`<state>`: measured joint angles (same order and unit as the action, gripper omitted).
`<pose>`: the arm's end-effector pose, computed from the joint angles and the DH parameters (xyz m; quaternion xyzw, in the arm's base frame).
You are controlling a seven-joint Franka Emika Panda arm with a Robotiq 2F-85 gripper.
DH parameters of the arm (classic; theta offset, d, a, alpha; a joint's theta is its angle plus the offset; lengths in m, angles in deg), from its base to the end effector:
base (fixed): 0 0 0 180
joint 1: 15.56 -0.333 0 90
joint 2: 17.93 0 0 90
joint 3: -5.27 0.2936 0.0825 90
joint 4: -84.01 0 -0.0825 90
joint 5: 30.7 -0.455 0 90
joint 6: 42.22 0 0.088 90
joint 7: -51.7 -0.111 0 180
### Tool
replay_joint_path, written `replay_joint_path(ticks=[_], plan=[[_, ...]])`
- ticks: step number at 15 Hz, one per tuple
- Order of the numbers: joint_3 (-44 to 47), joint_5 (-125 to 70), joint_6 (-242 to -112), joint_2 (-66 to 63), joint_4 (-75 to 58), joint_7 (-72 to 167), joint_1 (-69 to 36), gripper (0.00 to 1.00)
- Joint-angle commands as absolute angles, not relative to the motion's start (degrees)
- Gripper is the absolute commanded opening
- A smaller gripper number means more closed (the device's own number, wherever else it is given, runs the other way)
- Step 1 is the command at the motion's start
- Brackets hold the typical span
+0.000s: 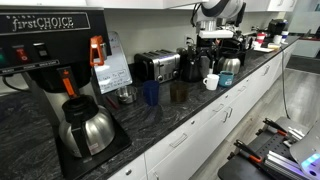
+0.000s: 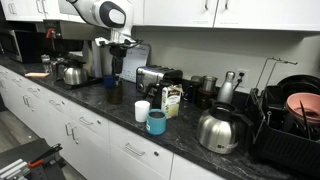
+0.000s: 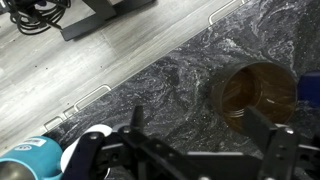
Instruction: Pick up the brown cup and place it on the box
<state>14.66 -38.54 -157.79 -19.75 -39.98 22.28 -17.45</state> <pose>0.5644 0.1212 0.3365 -0.9785 0.1898 0.0739 0.0337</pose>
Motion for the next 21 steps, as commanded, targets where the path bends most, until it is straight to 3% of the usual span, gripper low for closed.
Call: replay_joint_path(ticks=[1,21], plan=[[13.1,-40.9,-159.6,-17.9,-39.3,20.7,-18.6,1.00],[12.5,-38.4,-166.7,-6.2,-38.8,17.7,-24.5,1.00]])
